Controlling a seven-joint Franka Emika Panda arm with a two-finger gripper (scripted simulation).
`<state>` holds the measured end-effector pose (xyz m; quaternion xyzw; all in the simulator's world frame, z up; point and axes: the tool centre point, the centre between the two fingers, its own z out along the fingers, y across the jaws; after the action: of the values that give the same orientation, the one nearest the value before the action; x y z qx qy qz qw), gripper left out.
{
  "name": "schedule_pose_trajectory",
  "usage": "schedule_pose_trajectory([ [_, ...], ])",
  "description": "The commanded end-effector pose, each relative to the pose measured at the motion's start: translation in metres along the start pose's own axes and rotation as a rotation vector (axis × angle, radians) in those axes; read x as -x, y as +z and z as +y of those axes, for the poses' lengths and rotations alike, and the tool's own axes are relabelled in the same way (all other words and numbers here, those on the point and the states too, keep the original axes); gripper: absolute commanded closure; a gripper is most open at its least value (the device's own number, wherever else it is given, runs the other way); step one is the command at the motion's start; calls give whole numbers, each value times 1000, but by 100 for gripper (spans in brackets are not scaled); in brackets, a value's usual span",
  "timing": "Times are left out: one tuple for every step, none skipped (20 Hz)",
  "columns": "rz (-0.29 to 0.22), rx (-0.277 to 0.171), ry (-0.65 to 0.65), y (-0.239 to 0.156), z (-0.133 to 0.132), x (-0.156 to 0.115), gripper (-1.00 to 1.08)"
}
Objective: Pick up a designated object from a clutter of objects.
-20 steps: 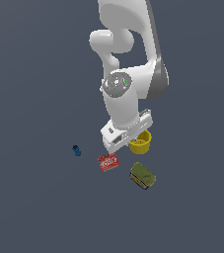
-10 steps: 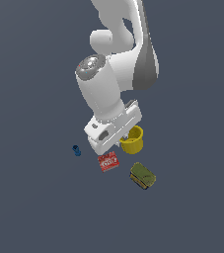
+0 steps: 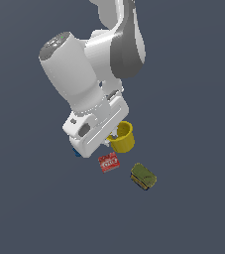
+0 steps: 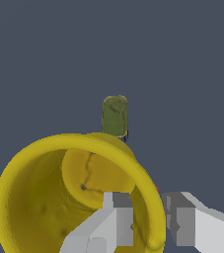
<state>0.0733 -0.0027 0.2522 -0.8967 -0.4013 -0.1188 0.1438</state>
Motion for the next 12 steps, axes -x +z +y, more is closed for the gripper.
schedule_pose_trajectory([
  [28, 2, -42, -16, 10, -2, 108],
  [38, 2, -59, -23, 14, -2, 108],
  [49, 2, -76, -29, 18, -3, 108],
  [60, 2, -93, -35, 22, -3, 108],
  [71, 1, -110, -41, 26, -3, 108],
  [82, 1, -127, -48, 30, -4, 108],
  [93, 1, -145, -55, 34, -4, 108],
  [105, 1, -163, -61, 39, -5, 108],
  [117, 0, -182, -68, 43, -5, 108],
  [129, 0, -201, -75, 48, -6, 108],
  [141, -1, -220, -82, 52, -6, 108],
  [153, -1, -239, -90, 57, -7, 108],
])
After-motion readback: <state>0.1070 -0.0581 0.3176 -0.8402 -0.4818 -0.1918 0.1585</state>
